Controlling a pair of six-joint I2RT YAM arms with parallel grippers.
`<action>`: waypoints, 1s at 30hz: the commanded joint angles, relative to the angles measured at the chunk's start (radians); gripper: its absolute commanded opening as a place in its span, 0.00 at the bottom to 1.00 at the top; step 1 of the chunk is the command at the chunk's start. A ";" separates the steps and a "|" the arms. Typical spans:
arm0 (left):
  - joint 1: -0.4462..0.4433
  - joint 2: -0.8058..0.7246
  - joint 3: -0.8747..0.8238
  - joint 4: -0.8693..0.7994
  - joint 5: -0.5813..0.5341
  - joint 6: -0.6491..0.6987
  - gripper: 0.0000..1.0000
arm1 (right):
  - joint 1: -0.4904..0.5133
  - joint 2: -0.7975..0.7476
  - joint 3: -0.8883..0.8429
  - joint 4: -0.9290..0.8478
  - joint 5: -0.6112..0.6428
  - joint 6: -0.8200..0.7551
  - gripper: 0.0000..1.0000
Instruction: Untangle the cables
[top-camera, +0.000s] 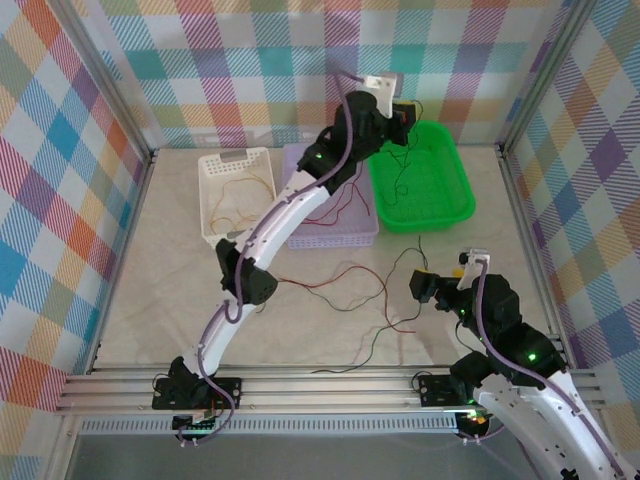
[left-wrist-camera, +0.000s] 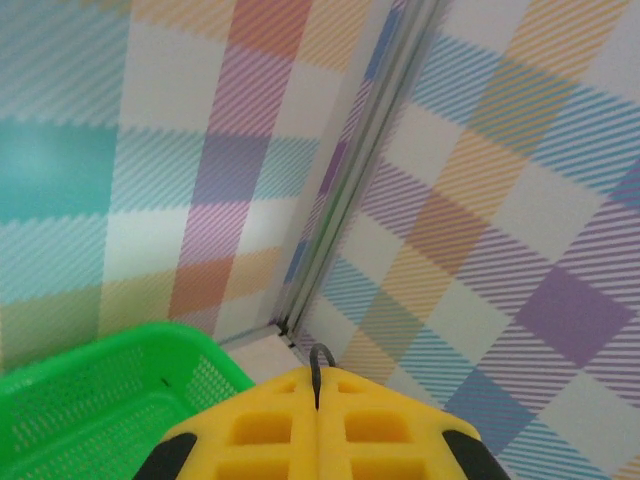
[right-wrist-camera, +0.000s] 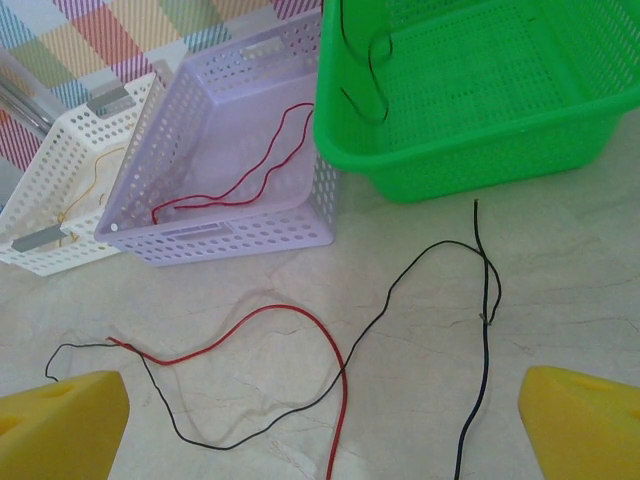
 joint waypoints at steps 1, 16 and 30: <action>0.011 0.093 0.021 0.088 0.002 -0.075 0.00 | -0.004 -0.013 -0.006 -0.005 -0.013 -0.012 1.00; -0.003 0.189 0.020 -0.042 0.072 -0.094 0.27 | -0.004 0.058 -0.016 0.017 -0.039 -0.010 1.00; -0.002 -0.263 -0.253 -0.398 0.035 -0.009 0.93 | -0.004 0.127 0.043 -0.050 -0.025 0.027 1.00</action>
